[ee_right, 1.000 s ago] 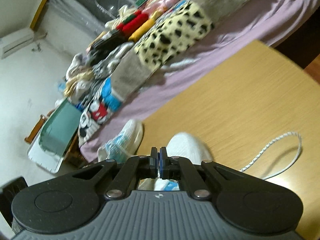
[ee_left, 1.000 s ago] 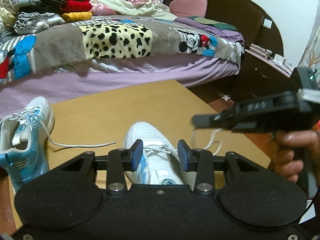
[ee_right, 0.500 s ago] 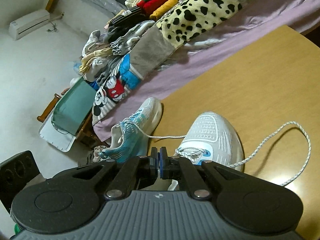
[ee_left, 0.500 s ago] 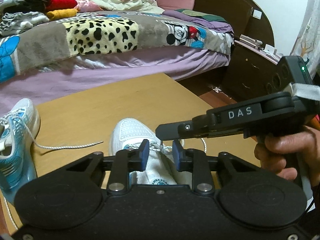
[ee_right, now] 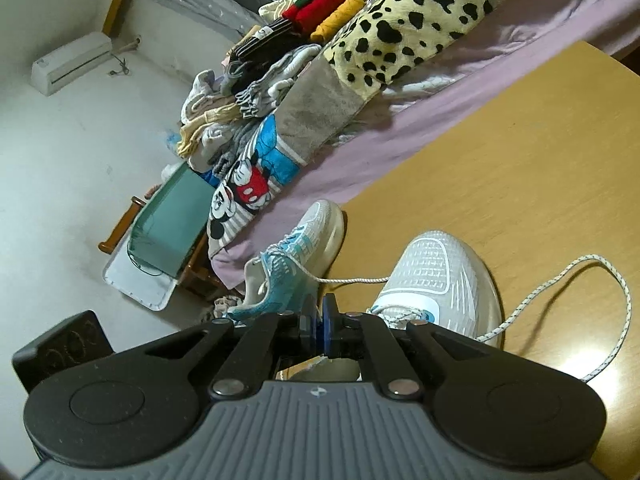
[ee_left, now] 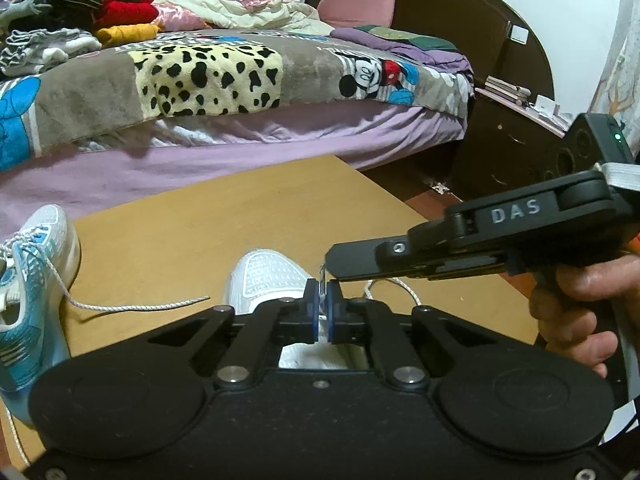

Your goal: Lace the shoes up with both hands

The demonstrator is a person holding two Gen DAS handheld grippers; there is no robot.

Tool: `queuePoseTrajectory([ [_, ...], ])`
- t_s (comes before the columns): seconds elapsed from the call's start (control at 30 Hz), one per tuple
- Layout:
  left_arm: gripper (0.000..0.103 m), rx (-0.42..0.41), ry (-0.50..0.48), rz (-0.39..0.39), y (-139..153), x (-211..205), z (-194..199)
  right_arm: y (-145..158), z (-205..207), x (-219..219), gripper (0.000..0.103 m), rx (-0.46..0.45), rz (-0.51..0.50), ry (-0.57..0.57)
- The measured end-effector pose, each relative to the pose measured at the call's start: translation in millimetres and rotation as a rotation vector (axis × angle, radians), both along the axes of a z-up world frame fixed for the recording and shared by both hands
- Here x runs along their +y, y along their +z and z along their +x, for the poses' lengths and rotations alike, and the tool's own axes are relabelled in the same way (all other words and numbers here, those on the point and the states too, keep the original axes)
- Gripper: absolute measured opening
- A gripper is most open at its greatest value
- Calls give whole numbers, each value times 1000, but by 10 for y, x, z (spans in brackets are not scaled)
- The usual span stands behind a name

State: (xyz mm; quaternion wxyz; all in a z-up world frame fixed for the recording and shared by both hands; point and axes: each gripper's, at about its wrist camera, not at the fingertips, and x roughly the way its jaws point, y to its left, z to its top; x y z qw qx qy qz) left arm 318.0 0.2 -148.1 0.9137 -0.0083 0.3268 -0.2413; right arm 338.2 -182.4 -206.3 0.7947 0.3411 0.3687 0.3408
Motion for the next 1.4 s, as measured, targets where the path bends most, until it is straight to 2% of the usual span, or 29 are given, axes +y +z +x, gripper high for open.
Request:
queuePoseTrajectory([
  [0.17,1,33,76,-75,-16,180,94,-2,23,-65,7,-1,-16,-14],
  [0.23,1,66,100,-147,-29,275,128,30,18,-55,8,-29,-69,-1],
  [0.27,1,86,111,-188,-38,323,144,66,8,-14,11,-60,-125,16],
  [0.37,1,155,135,-315,-79,423,179,176,-55,168,36,-178,-321,82],
  [0.5,1,240,141,-452,-142,482,208,243,-193,456,36,-329,-530,160],
  [0.6,1,258,129,-467,-129,457,210,262,-274,591,36,-401,-611,189],
  [0.7,1,276,129,-487,-138,463,217,286,-320,641,29,-451,-630,207],
  [0.73,1,282,126,-494,-142,472,222,286,-322,648,24,-453,-630,219],
  [0.77,1,288,123,-499,-145,482,228,286,-323,655,11,-454,-630,231],
  [0.8,1,296,126,-512,-148,501,240,280,-315,659,5,-447,-627,235],
  [0.93,5,309,149,-553,-156,583,271,297,-315,651,5,-455,-617,228],
  [1.03,13,318,169,-582,-169,628,277,312,-313,651,5,-463,-627,229],
  [1.17,13,328,177,-618,-190,662,279,310,-323,656,5,-470,-629,240],
  [1.23,12,329,174,-621,-195,655,275,306,-326,667,5,-472,-630,250],
  [1.27,5,327,169,-618,-197,645,272,305,-329,671,5,-473,-630,252],
  [1.33,0,318,164,-611,-195,627,261,305,-331,675,5,-474,-627,256],
  [1.4,0,304,161,-595,-174,610,254,306,-330,673,5,-473,-622,259],
])
